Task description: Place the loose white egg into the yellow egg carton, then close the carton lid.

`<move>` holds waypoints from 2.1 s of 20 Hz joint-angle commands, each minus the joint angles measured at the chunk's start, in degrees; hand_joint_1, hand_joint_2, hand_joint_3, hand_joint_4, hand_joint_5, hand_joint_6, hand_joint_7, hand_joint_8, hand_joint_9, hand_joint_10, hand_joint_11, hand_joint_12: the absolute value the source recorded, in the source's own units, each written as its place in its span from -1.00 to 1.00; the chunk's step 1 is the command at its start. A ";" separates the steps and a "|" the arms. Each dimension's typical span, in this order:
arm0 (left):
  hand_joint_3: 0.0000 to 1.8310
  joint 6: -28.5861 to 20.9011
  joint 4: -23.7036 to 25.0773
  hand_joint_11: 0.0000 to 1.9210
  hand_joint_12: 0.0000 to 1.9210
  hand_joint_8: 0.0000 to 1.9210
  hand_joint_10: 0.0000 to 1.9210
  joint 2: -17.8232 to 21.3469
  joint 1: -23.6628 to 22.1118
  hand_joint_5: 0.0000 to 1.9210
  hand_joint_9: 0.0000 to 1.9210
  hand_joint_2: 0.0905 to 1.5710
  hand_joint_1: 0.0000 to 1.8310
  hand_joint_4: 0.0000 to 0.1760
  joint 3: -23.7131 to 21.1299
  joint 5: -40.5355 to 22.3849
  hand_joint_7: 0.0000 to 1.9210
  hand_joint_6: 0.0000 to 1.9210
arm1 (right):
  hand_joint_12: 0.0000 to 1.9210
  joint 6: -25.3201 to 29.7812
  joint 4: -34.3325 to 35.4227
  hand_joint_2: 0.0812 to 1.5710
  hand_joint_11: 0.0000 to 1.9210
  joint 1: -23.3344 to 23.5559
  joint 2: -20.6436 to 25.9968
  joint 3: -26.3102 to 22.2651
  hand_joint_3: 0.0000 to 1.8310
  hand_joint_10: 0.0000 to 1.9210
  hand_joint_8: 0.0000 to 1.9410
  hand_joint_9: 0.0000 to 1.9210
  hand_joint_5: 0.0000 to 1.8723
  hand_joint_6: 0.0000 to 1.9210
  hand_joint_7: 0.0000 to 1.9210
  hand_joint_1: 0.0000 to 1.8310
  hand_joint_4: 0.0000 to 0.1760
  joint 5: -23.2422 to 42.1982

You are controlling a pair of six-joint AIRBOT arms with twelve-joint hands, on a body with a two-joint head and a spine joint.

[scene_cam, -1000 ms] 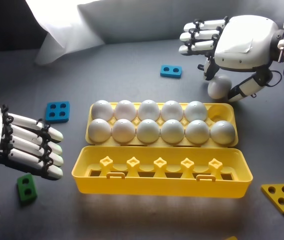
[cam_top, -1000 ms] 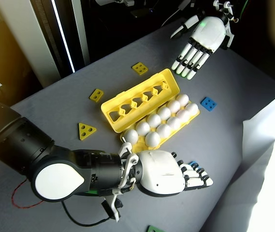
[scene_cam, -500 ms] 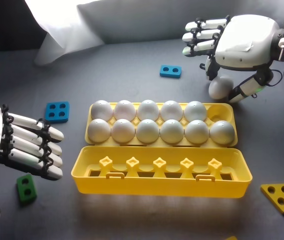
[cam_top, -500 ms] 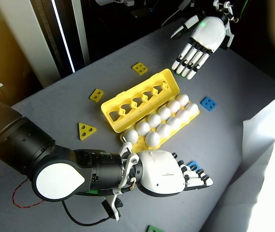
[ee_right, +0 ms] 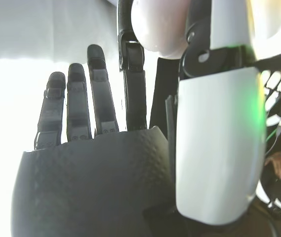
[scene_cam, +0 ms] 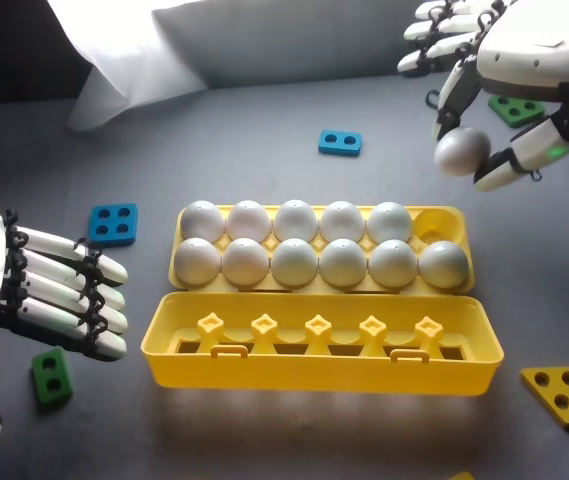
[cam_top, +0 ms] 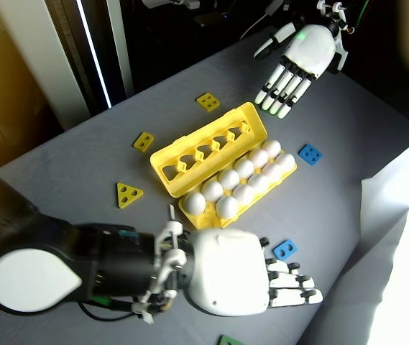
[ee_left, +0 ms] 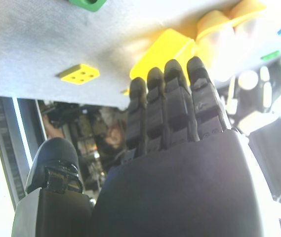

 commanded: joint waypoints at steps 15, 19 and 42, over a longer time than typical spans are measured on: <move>-1.00 -0.15 -3.77 -0.97 -0.80 -1.00 -1.00 0.93 -0.19 -0.70 -0.73 0.55 -1.00 -1.00 0.24 -3.01 -0.69 -1.00 | -1.00 8.71 13.88 0.24 -1.00 -3.58 3.51 -5.95 -1.00 -0.99 -0.99 -0.87 0.32 -0.43 -0.64 0.21 0.55 -0.03; -1.00 -0.16 -3.75 -0.95 -0.87 -0.99 -0.99 0.89 -0.22 -0.73 -0.78 0.55 -1.00 -1.00 0.25 -3.01 -0.74 -0.99 | -1.00 8.60 14.22 0.25 -1.00 -5.16 3.02 -6.26 -1.00 -1.00 -1.00 -0.93 0.29 -0.38 -0.69 0.20 0.44 -0.03; -1.00 -0.53 -3.31 -1.00 -0.77 -1.00 -1.00 0.76 -0.50 -0.71 -0.77 0.57 -1.00 -1.00 0.13 -3.01 -0.72 -1.00 | -1.00 7.87 15.25 0.25 -1.00 -4.79 0.35 -6.26 -1.00 -1.00 -1.00 -0.88 0.29 -0.38 -0.63 0.20 0.63 -0.02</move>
